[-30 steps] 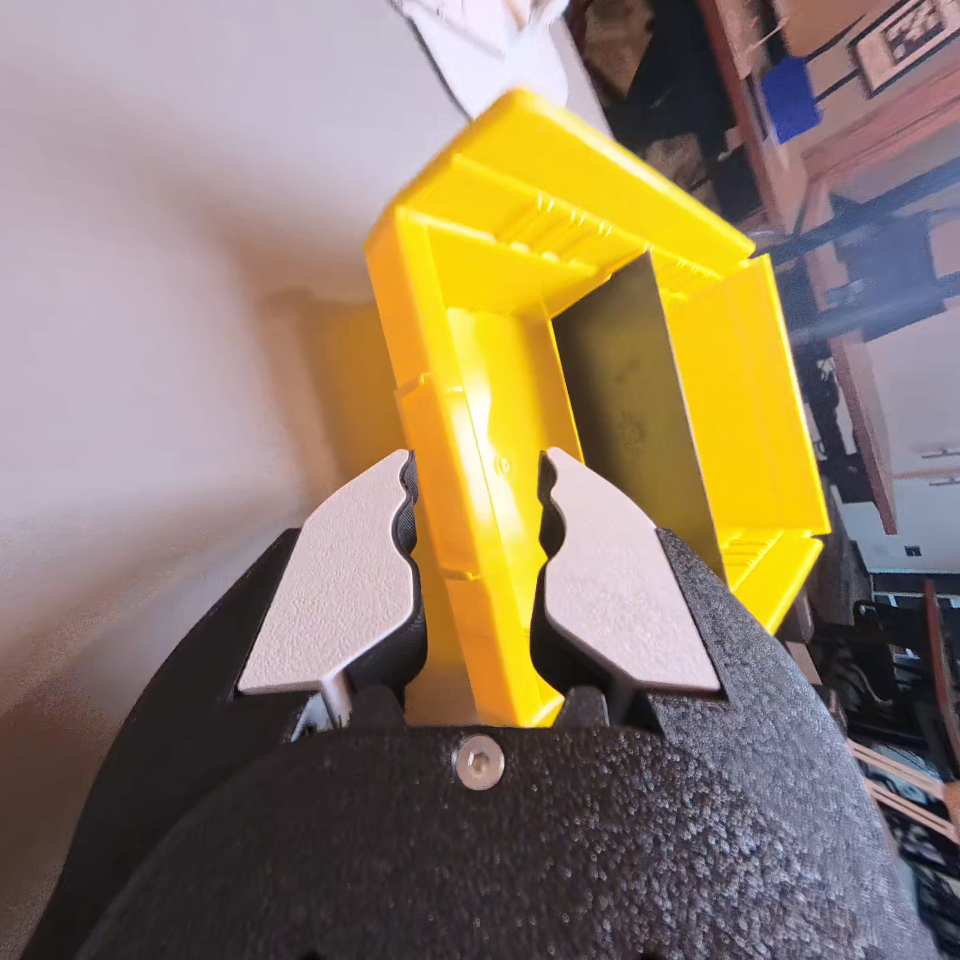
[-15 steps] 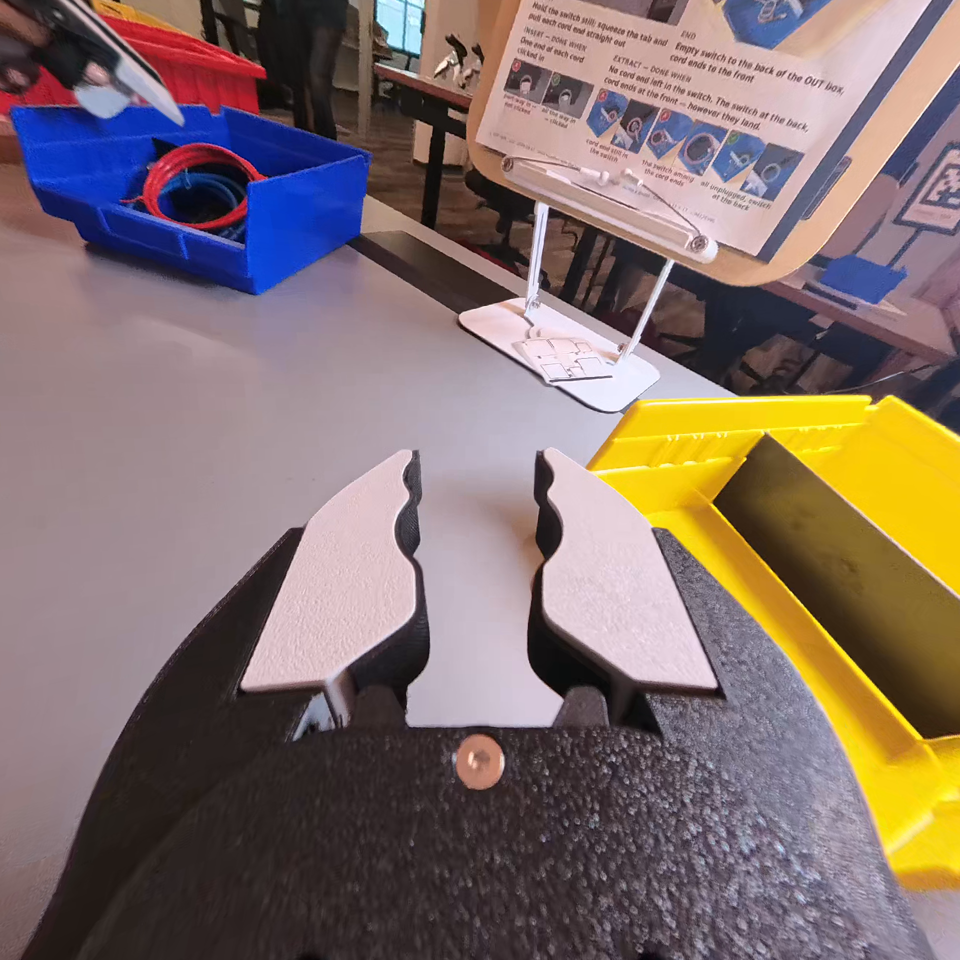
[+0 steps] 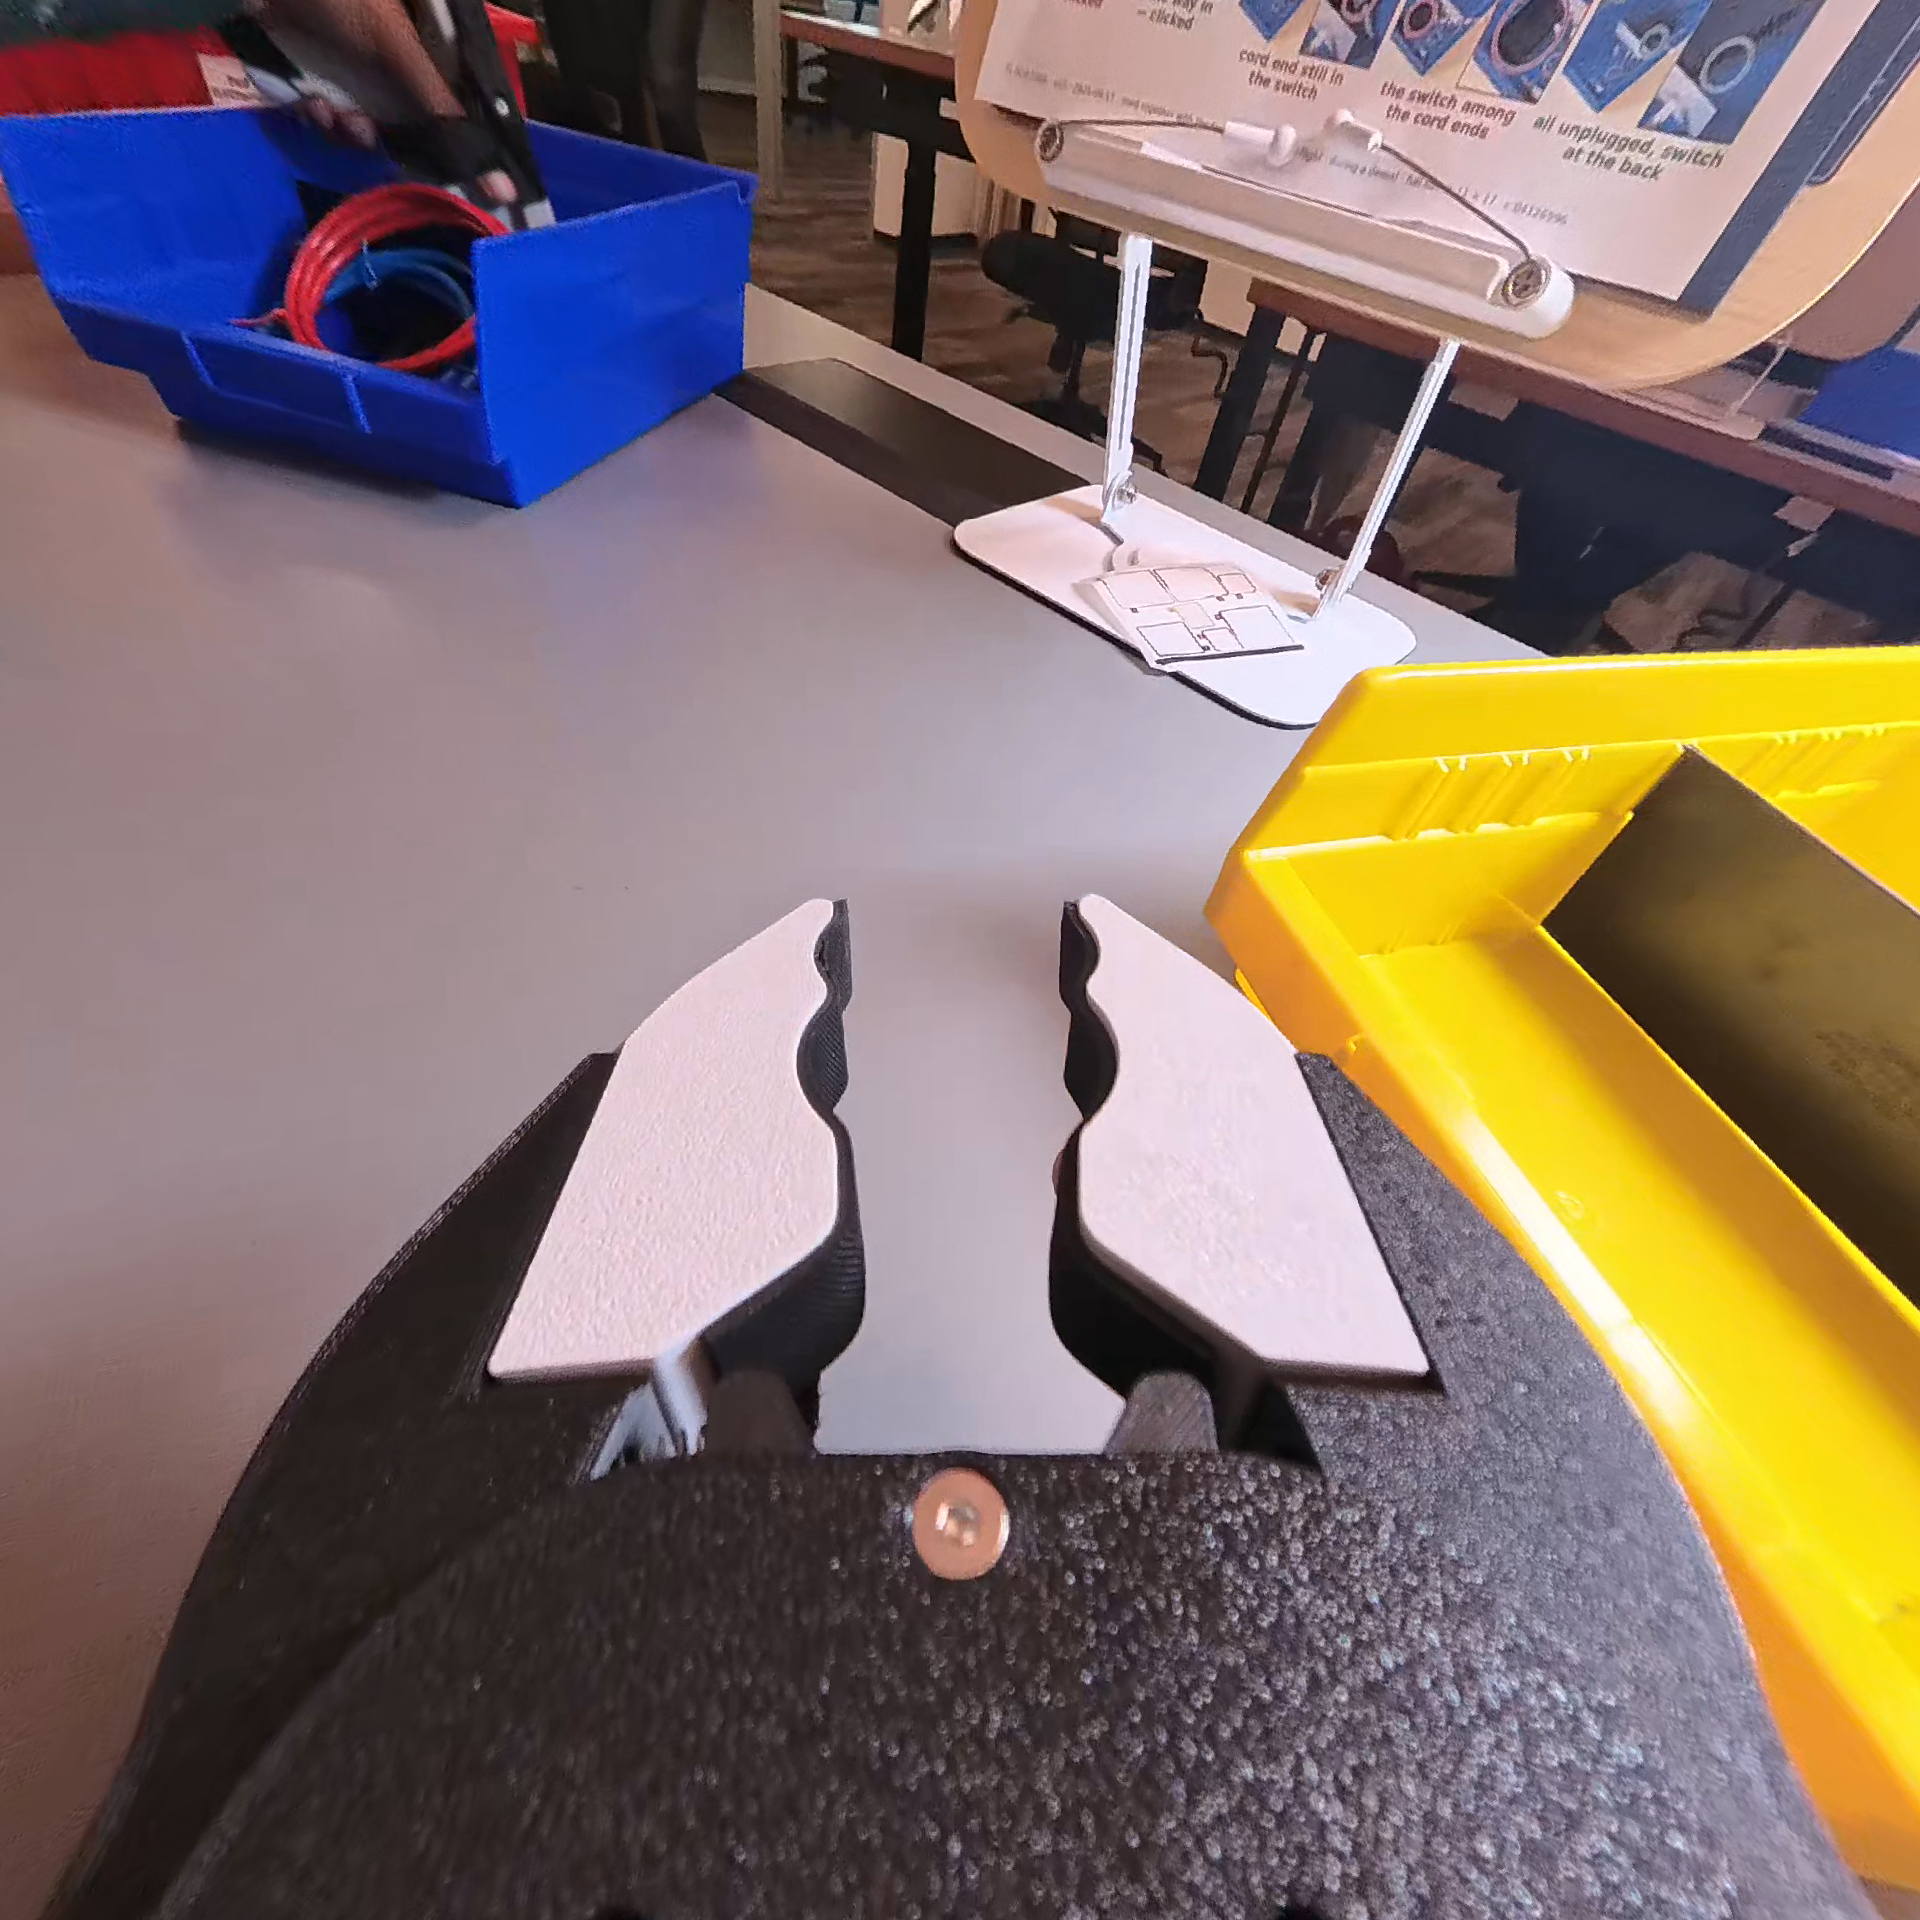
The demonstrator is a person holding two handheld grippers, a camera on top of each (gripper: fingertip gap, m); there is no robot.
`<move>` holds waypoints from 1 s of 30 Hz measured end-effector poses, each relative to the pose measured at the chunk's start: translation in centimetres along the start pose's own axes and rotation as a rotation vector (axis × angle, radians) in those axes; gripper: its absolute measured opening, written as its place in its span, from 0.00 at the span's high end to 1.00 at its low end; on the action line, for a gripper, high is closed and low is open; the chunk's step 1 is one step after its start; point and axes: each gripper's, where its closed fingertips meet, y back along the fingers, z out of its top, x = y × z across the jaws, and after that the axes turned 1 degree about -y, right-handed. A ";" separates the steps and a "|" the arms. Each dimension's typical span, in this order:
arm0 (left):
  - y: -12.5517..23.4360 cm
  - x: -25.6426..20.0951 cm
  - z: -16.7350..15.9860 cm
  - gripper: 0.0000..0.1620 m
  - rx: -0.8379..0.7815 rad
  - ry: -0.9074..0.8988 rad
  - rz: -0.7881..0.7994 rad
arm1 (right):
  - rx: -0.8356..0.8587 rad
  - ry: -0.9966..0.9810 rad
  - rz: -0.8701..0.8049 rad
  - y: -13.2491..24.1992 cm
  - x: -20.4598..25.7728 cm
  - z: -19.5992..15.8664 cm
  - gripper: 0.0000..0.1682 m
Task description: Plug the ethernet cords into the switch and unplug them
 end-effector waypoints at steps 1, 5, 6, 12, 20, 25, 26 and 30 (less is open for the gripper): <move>-0.6 -0.2 -0.2 0.42 0.028 0.035 -0.030 | 0.003 -0.006 0.004 0.0 0.0 -0.1 0.77; -1.5 -1.2 -0.3 0.37 0.061 0.130 -0.160 | 0.016 -0.057 0.037 -0.3 -0.1 -0.5 0.77; -1.5 -1.2 -0.3 0.36 0.065 0.124 -0.159 | 0.016 -0.069 0.045 -0.4 0.0 -0.5 0.77; -1.4 -2.2 0.0 0.53 0.034 0.125 -0.205 | 0.020 -0.098 0.064 -0.4 0.1 -0.5 0.78; 0.8 -3.0 0.9 0.53 -0.084 0.107 -0.246 | 0.017 -0.089 0.051 0.0 -0.1 -0.5 0.80; 7.4 -3.1 2.9 0.54 -0.286 0.072 -0.278 | -0.009 -0.080 0.054 0.1 0.1 0.0 0.80; 9.2 -3.9 3.3 0.54 -0.340 0.044 -0.305 | -0.022 -0.072 0.056 0.1 0.2 0.2 0.80; 15.4 -12.0 2.5 0.54 -0.485 -0.200 -0.431 | -0.056 -0.008 0.076 0.0 1.3 1.1 0.78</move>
